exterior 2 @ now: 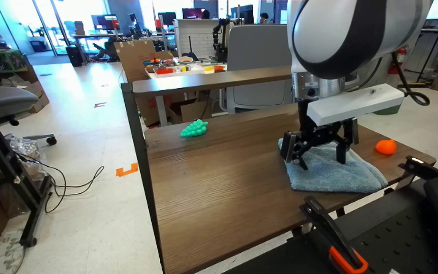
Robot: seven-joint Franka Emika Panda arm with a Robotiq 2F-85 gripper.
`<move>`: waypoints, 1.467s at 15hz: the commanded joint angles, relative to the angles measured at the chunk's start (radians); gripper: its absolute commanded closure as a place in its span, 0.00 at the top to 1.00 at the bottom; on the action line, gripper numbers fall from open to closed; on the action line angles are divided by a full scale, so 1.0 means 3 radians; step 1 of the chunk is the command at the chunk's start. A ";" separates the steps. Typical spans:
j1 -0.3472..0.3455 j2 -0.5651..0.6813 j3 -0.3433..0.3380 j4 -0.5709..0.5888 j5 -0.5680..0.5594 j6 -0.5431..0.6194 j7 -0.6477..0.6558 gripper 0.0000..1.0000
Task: Use the towel to wipe the table
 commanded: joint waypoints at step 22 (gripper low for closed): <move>0.0487 0.0335 -0.0697 0.0266 -0.0593 0.0239 0.0968 1.00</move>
